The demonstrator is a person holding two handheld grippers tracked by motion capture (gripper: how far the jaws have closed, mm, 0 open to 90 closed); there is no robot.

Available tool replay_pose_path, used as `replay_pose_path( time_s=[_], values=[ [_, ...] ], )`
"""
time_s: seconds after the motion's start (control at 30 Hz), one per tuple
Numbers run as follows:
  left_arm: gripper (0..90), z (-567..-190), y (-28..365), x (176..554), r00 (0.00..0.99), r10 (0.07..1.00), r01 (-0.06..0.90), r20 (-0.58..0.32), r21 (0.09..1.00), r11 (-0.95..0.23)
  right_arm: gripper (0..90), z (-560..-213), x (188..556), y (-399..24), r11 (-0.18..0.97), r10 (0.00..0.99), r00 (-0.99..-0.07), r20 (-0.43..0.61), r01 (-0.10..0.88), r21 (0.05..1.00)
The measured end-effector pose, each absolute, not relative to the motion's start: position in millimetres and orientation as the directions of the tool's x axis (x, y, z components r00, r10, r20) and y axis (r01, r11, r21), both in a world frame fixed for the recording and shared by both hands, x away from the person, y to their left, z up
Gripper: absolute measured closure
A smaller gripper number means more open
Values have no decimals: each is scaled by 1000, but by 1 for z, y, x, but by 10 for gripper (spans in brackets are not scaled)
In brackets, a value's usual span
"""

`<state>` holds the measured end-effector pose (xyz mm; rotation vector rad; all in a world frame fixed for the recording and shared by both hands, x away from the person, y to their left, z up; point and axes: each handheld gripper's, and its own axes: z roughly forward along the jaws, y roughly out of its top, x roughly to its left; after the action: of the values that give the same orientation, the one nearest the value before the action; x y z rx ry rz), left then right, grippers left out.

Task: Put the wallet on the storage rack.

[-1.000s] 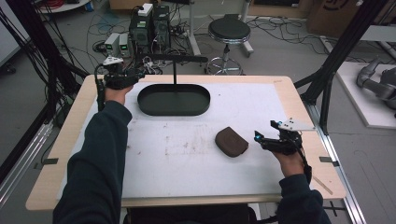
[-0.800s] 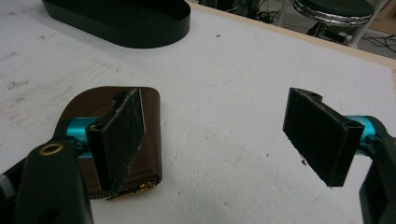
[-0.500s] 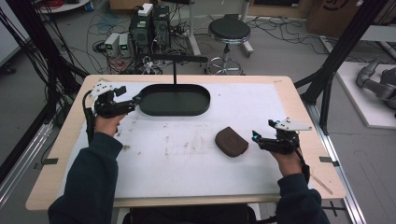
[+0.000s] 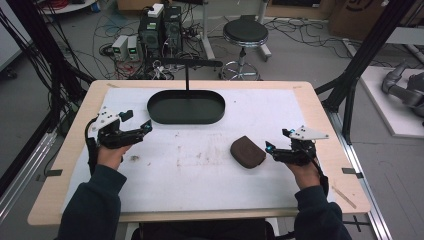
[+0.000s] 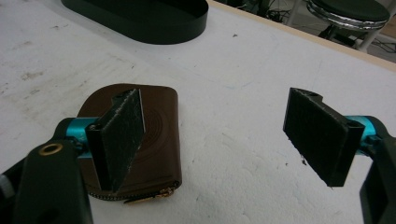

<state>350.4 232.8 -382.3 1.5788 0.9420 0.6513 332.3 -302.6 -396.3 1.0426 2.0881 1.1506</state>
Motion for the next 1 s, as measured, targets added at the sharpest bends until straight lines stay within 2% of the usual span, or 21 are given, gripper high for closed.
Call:
replay_pose_path(
  time_s=[0.37, 0.7, 1.0],
  values=[
    [179, -392, 240, 328, 535, 843, 217, -57, 974, -72, 208, -399, 332, -289, 406, 791, -599, -124, 361, 839],
    [183, -407, 238, 320, 550, 833, 233, -55, 968, -89, 208, -408, 337, -285, 391, 793, -604, -79, 404, 827],
    [190, -413, 238, 322, 553, 830, 251, -67, 964, -90, 208, -428, 351, -266, 408, 763, -646, 10, 493, 768]
  ],
)
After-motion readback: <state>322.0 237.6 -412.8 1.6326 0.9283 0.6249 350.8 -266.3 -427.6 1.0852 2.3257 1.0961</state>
